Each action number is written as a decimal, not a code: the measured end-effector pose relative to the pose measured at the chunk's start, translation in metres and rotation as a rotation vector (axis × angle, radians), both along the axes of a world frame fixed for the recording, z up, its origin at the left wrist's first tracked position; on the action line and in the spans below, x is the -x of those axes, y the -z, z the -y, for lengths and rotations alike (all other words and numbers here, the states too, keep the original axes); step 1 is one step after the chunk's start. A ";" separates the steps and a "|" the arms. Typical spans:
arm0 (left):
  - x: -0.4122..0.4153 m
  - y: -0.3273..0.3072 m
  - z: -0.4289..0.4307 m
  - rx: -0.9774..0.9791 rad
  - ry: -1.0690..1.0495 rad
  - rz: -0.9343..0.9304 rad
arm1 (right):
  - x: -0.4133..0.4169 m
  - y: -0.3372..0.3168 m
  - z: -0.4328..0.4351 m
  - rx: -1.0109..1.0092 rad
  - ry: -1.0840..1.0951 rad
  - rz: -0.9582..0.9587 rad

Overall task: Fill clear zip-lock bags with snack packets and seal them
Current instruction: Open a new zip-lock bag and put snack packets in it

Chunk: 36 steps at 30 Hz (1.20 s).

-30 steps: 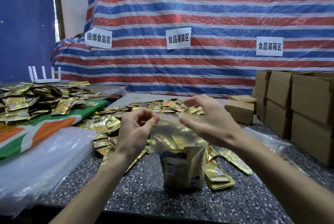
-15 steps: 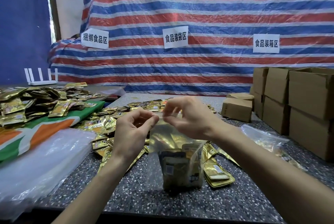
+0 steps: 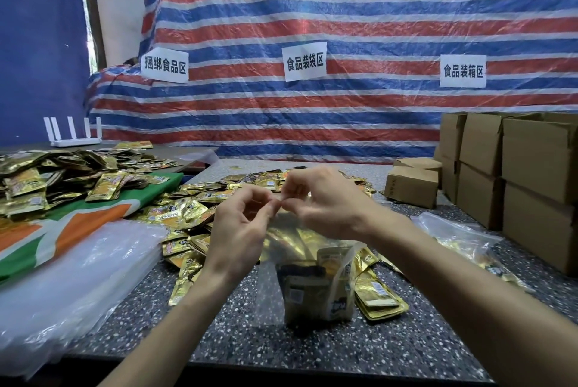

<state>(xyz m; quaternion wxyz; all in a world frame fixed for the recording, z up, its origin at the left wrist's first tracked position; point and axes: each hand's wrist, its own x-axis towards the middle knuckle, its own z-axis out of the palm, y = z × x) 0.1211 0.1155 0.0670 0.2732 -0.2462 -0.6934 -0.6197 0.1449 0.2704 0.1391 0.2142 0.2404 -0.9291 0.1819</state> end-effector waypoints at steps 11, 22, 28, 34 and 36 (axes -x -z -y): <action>-0.002 -0.001 -0.005 -0.145 0.028 0.056 | -0.004 -0.003 -0.016 0.036 -0.018 0.091; 0.005 0.000 -0.002 -0.199 0.001 0.073 | -0.004 0.005 -0.053 0.102 -0.008 0.102; 0.007 0.001 -0.002 -0.226 0.010 0.057 | -0.005 0.006 -0.072 0.139 0.011 0.128; 0.008 0.002 0.000 -0.222 0.024 0.059 | -0.008 0.011 -0.089 0.169 0.022 0.152; 0.008 0.002 0.001 -0.223 0.028 0.061 | -0.010 0.012 -0.096 0.182 0.027 0.164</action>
